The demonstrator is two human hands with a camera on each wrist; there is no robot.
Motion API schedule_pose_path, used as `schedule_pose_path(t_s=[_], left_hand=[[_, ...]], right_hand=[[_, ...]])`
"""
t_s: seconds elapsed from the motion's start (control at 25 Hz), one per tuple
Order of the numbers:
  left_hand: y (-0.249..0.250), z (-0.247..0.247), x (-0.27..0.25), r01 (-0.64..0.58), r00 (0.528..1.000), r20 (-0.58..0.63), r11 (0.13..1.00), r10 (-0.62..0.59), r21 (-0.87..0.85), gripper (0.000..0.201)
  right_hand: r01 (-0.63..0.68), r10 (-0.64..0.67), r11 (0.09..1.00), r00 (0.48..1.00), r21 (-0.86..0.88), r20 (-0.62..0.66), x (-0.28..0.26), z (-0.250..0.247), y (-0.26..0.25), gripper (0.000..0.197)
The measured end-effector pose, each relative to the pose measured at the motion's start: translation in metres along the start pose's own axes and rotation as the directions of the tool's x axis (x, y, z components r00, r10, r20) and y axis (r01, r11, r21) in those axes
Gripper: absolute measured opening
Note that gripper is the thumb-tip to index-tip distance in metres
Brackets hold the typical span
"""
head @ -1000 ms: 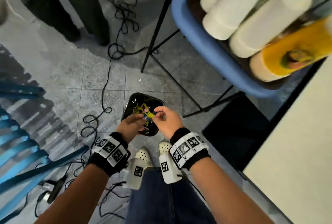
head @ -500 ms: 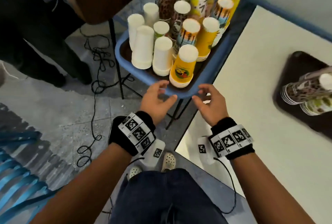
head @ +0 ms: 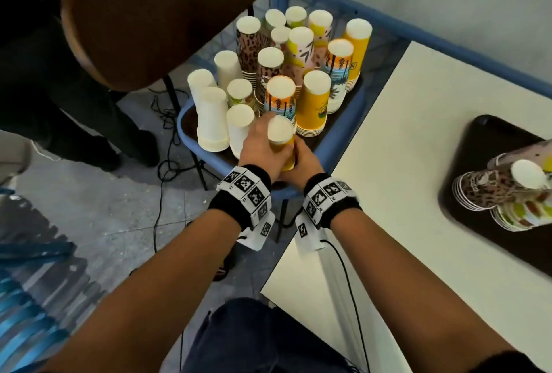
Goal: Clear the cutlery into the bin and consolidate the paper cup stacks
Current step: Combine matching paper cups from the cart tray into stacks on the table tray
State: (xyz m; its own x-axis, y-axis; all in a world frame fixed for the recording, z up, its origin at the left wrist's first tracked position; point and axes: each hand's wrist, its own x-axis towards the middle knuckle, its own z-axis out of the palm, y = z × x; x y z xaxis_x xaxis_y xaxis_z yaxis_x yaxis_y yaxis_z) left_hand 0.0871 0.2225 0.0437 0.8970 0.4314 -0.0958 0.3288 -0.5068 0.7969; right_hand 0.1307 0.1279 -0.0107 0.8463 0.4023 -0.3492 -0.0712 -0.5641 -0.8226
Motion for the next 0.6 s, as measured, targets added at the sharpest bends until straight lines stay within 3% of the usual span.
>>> schedule_pose_path(t_s=[0.12, 0.24, 0.36, 0.44, 0.48, 0.6], left_hand=[[-0.004, -0.006, 0.002, -0.002, 0.999, 0.041, 0.998, 0.004, -0.059, 0.066], [-0.011, -0.020, -0.005, -0.127, 0.988, 0.090, 0.992, 0.124, 0.025, 0.064], [-0.026, -0.040, -0.007, -0.266, 0.961, -0.070, 0.963, 0.268, 0.033, 0.056], [-0.037, -0.051, 0.006, -0.196, 0.962, -0.190, 0.980, 0.198, 0.025, 0.059], [-0.039, -0.054, 0.013, -0.143, 0.970, -0.194, 0.989, 0.147, 0.035, 0.061], [-0.037, -0.054, 0.032, -0.086, 0.993, -0.063, 0.984, 0.097, 0.154, 0.064]], right_hand=[[-0.040, 0.038, 0.999, 0.998, 0.031, 0.044, 0.004, 0.005, 0.002, 0.092], [-0.061, 0.061, 0.998, 0.998, 0.014, 0.013, 0.004, 0.014, 0.006, 0.090], [-0.061, 0.065, 0.994, 0.997, 0.090, -0.049, 0.003, 0.020, 0.007, 0.094], [-0.061, 0.071, 0.990, 0.994, 0.124, -0.079, 0.002, 0.018, 0.007, 0.096], [-0.053, 0.065, 0.990, 0.993, 0.129, -0.096, 0.003, 0.017, 0.008, 0.095], [-0.039, 0.062, 0.988, 0.986, 0.152, -0.155, -0.005, 0.015, 0.004, 0.093]])
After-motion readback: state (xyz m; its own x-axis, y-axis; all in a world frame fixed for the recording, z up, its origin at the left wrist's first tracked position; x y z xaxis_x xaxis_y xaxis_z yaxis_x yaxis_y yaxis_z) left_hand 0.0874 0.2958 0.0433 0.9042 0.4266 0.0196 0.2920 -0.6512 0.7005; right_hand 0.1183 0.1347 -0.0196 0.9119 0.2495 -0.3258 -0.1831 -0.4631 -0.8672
